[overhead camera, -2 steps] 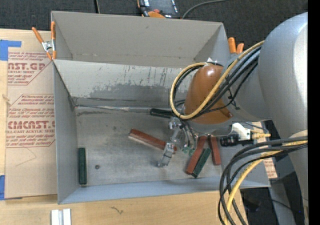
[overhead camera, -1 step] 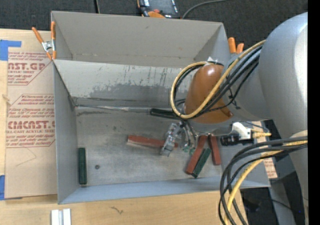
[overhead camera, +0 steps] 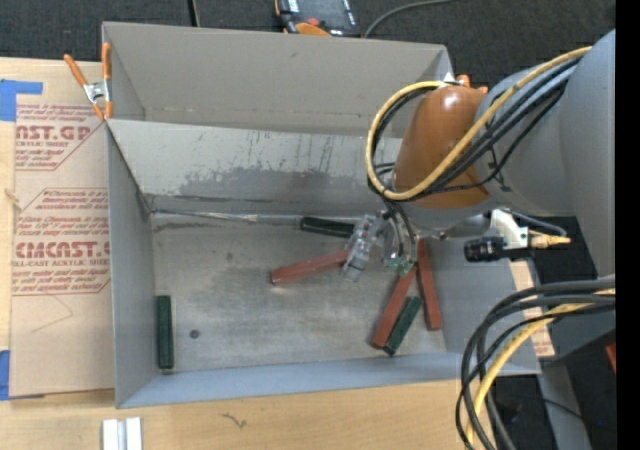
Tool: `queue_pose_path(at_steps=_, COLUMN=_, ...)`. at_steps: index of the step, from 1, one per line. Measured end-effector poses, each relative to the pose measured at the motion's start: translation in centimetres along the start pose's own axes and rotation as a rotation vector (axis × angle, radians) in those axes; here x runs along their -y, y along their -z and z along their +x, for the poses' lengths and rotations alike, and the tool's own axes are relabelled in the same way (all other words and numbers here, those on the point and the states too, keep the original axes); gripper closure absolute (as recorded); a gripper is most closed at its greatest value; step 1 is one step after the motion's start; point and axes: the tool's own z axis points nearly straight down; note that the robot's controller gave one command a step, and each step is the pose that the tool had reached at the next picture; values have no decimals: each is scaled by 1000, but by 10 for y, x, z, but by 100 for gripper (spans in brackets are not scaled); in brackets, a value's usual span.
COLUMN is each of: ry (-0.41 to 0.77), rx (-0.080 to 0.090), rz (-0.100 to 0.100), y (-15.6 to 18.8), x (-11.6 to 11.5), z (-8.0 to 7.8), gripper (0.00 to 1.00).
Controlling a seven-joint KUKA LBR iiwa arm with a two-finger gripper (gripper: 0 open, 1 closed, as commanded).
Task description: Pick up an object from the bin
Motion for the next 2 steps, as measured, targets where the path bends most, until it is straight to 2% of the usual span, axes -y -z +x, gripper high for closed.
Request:
queue_pose_path(at_steps=1, ry=1, rx=-5, rz=3, y=-3, x=0, z=2, gripper=0)
queue_pose_path(at_steps=2, ry=94, rx=-9, rz=2, y=-58, x=-52, z=21, gripper=0)
